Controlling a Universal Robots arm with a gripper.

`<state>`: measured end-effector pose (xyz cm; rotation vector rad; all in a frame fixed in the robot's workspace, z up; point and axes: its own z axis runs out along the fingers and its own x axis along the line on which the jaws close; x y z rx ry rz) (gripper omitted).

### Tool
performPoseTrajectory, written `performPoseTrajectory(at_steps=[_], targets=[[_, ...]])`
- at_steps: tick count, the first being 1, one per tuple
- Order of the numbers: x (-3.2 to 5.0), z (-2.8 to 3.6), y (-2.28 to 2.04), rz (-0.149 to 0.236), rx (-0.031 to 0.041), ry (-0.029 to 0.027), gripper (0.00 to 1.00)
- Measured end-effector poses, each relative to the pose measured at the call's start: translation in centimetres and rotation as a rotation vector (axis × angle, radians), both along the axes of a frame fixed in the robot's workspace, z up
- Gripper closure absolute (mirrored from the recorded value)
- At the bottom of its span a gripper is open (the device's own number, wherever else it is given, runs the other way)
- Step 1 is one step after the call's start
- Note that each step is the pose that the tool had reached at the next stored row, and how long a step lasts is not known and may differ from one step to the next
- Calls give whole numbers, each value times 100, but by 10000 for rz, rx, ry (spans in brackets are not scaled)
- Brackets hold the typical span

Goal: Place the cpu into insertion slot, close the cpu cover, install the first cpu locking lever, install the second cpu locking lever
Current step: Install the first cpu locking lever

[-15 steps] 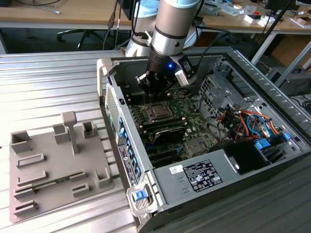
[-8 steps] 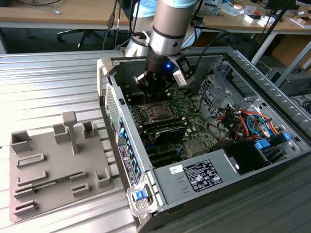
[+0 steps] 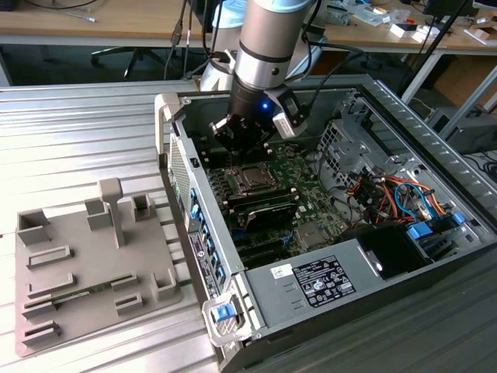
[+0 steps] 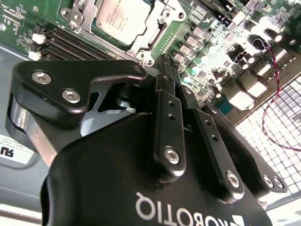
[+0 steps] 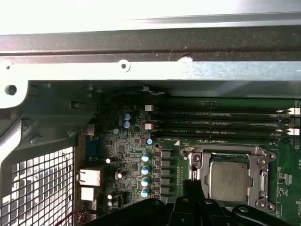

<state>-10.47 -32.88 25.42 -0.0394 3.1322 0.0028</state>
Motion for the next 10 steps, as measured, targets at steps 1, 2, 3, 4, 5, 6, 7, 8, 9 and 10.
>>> performPoseTrajectory(at_steps=[1, 2, 3, 4, 5, 6, 7, 8, 9, 10], targets=[[-4, 0, 0, 0, 0, 0, 89], [-9, 0, 0, 0, 1, -1, 89], [-18, 0, 0, 0, 0, 0, 89], [-35, 0, 0, 0, 0, 0, 89], [-49, -1, 0, 0, 1, -1, 89], [-59, 0, 0, -1, 1, -1, 89], [-65, 0, 0, 0, 0, 0, 89], [-72, 0, 0, 0, 1, -1, 89], [-87, 0, 1, 0, 0, -1, 89], [-101, 0, 7, -1, 0, 1, 89]])
